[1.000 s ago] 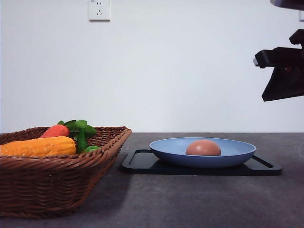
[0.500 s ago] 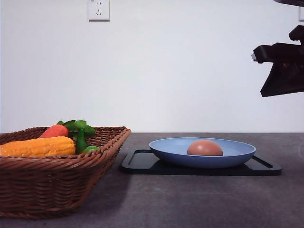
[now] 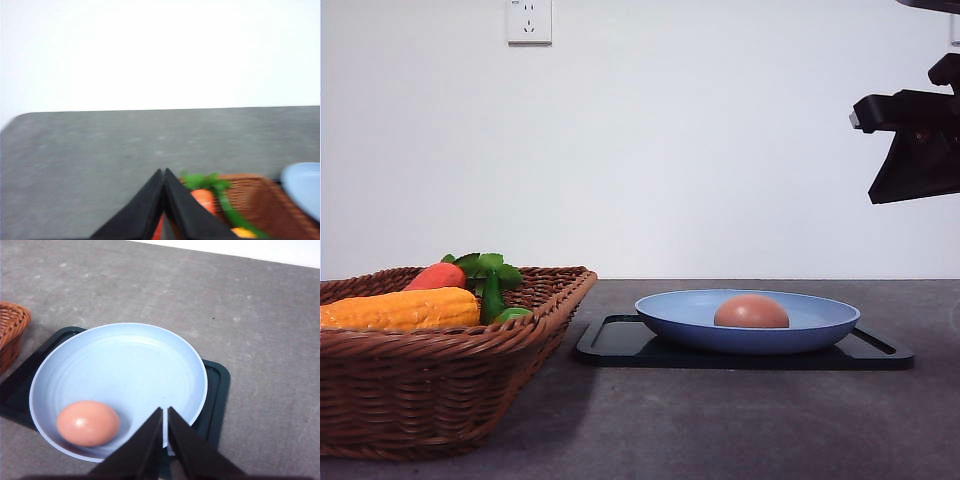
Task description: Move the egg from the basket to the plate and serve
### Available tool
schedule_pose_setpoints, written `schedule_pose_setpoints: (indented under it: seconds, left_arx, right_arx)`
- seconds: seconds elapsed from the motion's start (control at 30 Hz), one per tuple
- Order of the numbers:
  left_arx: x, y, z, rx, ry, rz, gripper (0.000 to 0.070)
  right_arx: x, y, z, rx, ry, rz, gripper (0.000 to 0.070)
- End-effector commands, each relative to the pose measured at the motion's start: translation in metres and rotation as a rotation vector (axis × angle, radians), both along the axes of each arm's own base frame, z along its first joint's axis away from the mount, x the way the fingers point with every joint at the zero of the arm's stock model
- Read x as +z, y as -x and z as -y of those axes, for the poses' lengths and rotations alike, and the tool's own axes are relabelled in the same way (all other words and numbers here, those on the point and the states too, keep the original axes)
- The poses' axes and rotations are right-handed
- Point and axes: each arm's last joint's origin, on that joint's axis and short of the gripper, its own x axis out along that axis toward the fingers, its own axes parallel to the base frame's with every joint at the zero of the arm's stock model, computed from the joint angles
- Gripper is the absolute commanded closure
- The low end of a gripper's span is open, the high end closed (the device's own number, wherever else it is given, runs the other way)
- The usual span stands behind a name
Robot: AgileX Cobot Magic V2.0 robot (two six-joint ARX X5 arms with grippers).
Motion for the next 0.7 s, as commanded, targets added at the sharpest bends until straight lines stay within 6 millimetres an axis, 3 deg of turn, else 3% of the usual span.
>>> schedule_pose_setpoints:
  seconds: [0.0,0.33,0.67]
  left_arx:
    - [-0.009,-0.003,-0.002,0.03,-0.022,0.028,0.07]
    - [-0.081,-0.023,-0.007,0.094,0.044,-0.07,0.07]
    - [-0.106,-0.025,-0.007,0.098,0.091,-0.138,0.07]
  right_arx:
    - [0.004,-0.001,-0.002,-0.001,-0.021,0.01,0.07]
    - [0.004,-0.001,-0.002,-0.001,-0.021,0.01,0.07]
    - [0.004,-0.001,-0.002,-0.001,-0.021,0.01,0.07]
